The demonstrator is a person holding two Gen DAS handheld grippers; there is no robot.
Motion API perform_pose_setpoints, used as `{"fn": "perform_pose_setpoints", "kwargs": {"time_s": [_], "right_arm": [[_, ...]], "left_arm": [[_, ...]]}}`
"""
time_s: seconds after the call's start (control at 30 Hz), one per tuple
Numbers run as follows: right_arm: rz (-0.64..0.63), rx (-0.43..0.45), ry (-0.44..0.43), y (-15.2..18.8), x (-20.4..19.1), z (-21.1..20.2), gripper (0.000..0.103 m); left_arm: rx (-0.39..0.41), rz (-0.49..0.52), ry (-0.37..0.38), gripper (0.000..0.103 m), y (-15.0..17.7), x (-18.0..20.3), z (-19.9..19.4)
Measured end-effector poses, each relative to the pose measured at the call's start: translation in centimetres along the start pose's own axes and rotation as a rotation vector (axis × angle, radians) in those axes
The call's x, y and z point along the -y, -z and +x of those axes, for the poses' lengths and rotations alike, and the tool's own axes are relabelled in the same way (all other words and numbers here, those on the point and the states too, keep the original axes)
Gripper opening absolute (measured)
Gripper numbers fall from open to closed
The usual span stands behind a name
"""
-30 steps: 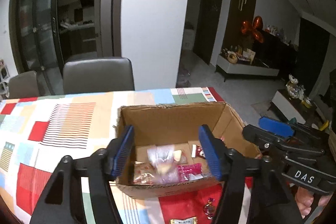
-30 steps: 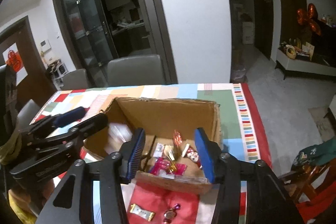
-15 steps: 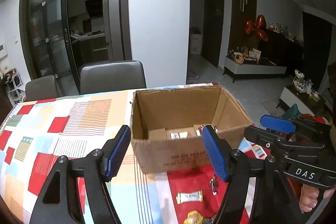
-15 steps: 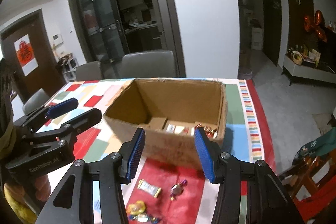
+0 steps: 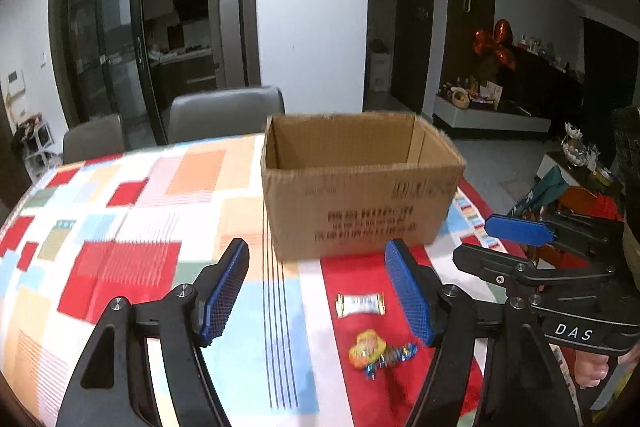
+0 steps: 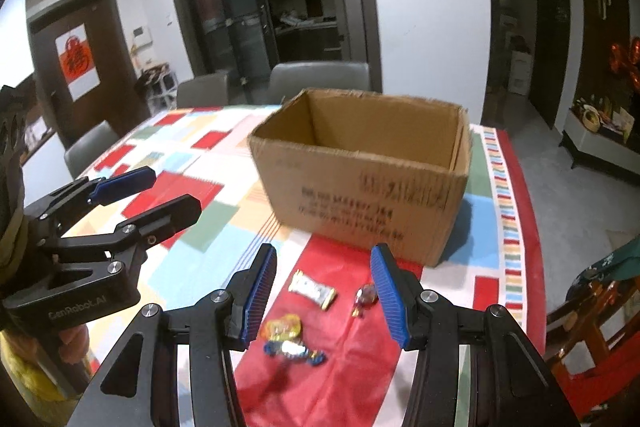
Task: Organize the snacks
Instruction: 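Move both open tools back toward the yellow packet and candies, then grasp the yellow packet with the left tool while the right tool grasps the blue wrapped candy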
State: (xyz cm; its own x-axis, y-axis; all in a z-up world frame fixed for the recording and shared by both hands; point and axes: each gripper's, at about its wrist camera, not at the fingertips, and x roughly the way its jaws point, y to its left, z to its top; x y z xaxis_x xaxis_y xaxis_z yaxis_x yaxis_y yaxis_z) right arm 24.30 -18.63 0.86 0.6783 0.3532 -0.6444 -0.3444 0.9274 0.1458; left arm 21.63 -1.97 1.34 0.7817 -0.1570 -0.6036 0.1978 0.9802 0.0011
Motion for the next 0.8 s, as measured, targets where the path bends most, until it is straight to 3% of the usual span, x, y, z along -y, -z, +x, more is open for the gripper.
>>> {"fn": "perform_pose_setpoints", "kwargs": {"time_s": [0.33, 0.8], "right_arm": [[-0.105, -0.122, -0.027, 4.3, -1.8, 2.2, 0.05], [-0.202, -0.292, -0.083, 8.1, -2.3, 7.1, 0.05]], "left_arm": [[-0.104, 0.031, 0.03, 0.07, 4.9, 0.1, 1.7], [-0.24, 0.159, 0.166, 0.064, 8.5, 0.4, 6.6]]}}
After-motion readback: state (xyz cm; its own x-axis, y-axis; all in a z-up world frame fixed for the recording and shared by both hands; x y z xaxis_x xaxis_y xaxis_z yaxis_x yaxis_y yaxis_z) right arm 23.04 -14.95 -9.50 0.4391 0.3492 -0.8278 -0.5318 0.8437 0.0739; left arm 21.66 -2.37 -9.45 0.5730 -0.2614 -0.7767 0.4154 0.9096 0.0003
